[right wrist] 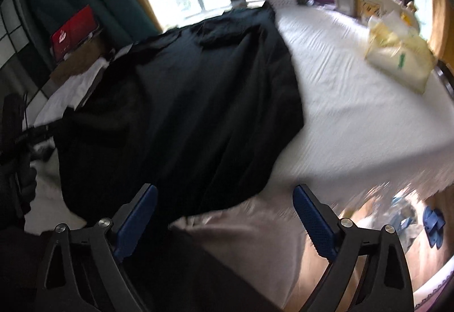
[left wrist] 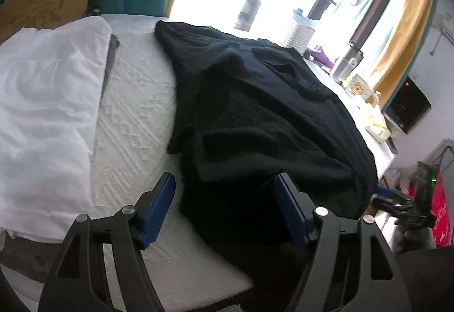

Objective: Fold small clothes

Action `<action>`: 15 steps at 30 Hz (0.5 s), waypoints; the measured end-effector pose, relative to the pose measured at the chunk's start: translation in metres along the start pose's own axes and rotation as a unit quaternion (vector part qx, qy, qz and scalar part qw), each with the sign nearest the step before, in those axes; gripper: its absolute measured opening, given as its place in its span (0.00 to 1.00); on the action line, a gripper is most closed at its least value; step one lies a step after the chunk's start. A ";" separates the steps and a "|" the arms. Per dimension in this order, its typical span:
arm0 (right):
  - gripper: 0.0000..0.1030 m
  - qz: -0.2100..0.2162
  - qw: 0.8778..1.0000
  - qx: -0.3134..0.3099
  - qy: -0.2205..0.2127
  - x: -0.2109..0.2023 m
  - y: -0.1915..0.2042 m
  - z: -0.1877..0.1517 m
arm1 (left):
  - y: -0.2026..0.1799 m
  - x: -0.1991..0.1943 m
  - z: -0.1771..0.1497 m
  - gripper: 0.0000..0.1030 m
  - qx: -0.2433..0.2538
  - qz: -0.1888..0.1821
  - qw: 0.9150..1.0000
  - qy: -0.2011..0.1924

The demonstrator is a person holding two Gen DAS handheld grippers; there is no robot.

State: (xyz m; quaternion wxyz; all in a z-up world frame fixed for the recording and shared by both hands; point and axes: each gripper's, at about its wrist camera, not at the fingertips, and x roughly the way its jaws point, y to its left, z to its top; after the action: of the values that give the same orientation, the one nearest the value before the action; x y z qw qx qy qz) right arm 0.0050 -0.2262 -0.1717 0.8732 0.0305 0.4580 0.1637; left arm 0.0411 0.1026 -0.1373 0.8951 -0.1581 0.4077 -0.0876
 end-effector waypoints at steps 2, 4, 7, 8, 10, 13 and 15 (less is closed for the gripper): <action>0.85 0.010 1.000 0.010 0.007 0.009 0.001 -0.006 | -0.003 0.003 -0.003 0.70 0.004 -0.009 1.000 0.012; 0.84 0.022 1.000 0.014 0.006 0.015 0.003 -0.009 | -0.005 0.010 -0.009 0.70 0.001 -0.016 0.999 0.029; 0.82 0.043 0.999 0.029 0.002 0.024 0.001 -0.010 | -0.015 0.012 -0.014 0.69 0.023 -0.002 0.999 0.030; 0.78 0.053 0.998 0.034 0.001 0.025 -0.001 -0.009 | -0.018 0.012 -0.015 0.66 0.035 0.003 0.999 0.030; 0.58 0.093 0.995 0.038 -0.002 0.022 -0.002 -0.011 | -0.024 0.009 -0.016 0.25 0.055 0.005 0.998 0.034; 0.25 0.109 0.994 0.013 0.000 0.014 0.011 -0.010 | -0.031 -0.001 -0.017 0.08 0.075 0.002 0.997 0.035; 0.19 0.103 0.995 -0.010 0.003 0.004 0.019 -0.010 | -0.040 -0.016 -0.018 0.04 0.093 -0.003 0.995 0.027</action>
State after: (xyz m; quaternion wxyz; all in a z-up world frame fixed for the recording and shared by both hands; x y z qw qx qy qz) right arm -0.0054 -0.2081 -0.1770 0.8506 0.0680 0.4533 0.2575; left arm 0.0161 0.0657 -0.1229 0.8942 -0.0732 0.4213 -0.1322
